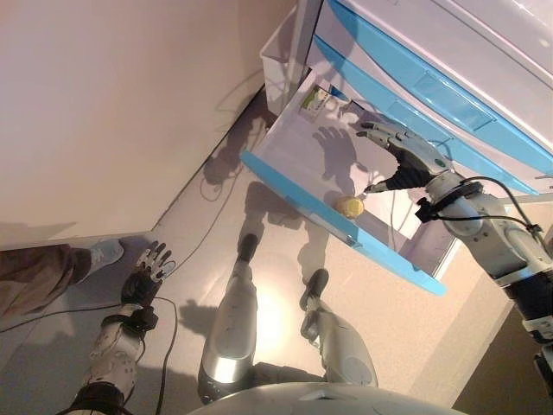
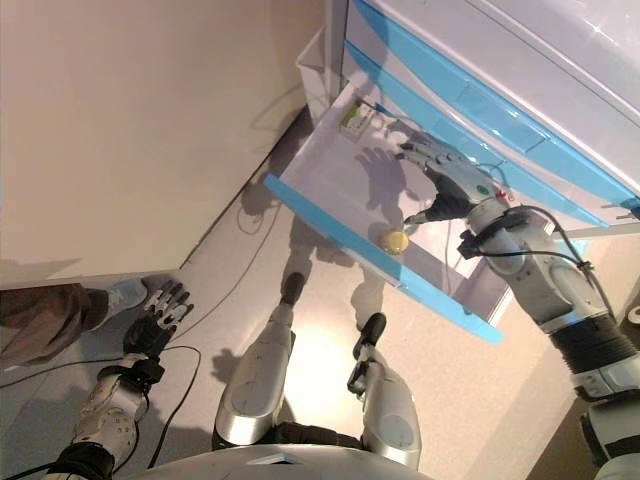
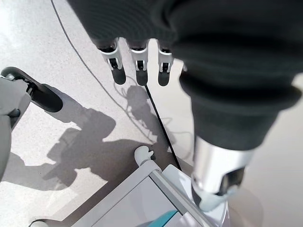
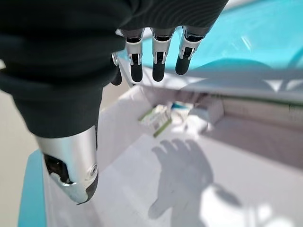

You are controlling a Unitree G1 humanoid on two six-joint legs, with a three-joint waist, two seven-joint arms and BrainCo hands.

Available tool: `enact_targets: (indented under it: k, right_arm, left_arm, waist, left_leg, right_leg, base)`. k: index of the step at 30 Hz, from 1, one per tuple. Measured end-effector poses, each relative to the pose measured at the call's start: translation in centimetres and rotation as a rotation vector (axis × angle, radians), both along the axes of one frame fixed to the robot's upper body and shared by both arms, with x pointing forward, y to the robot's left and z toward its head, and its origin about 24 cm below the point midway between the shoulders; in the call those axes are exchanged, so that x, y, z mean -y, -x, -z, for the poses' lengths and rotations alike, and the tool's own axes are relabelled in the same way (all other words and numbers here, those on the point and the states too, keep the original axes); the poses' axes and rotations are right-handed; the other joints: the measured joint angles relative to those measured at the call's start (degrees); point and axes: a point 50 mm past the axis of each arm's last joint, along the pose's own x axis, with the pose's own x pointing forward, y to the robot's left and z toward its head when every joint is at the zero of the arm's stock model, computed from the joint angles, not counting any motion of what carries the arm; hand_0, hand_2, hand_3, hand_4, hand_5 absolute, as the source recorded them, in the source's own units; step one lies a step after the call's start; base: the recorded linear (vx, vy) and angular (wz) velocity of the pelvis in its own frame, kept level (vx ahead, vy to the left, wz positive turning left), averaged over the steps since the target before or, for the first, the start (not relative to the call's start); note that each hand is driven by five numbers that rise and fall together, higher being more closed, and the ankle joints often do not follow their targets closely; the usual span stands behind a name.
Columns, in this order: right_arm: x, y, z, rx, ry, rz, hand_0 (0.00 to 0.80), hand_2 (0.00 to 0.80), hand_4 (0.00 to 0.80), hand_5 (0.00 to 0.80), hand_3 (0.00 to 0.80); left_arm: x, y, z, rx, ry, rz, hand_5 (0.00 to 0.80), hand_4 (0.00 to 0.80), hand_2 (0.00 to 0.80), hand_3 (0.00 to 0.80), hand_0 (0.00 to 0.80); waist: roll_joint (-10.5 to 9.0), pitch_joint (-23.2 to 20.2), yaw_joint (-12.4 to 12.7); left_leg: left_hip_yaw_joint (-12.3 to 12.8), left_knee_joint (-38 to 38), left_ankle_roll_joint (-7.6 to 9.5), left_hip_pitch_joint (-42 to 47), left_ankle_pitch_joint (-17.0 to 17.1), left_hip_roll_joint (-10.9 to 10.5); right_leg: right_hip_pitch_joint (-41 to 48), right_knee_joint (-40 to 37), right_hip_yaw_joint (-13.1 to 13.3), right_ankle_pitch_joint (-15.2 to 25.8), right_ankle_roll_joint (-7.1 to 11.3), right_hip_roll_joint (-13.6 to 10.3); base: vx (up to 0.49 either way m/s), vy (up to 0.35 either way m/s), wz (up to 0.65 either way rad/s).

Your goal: Open the drawer and pick up the medicine

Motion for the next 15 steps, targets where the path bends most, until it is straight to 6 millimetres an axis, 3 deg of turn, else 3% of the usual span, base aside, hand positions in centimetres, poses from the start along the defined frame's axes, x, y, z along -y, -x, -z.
enact_targets:
  k: [15]
  right_arm:
    - [-0.4, 1.3, -1.1, 0.047, 0.254, -0.038, 0.000, 0.000, 0.000, 0.000, 0.000]
  left_arm:
    - [-0.5, 0.4, -0.1, -0.019, -0.010, -0.010, 0.000, 0.000, 0.000, 0.000, 0.000]
  waist:
    - [-1.72, 0.63, -0.45]
  left_leg:
    - [0.68, 0.01, -0.18, -0.04, -0.15, 0.56]
  right_leg:
    - [-0.19, -0.18, 0.71, 0.00, 0.00, 0.51]
  base:
    - [-0.002, -0.008, -0.02]
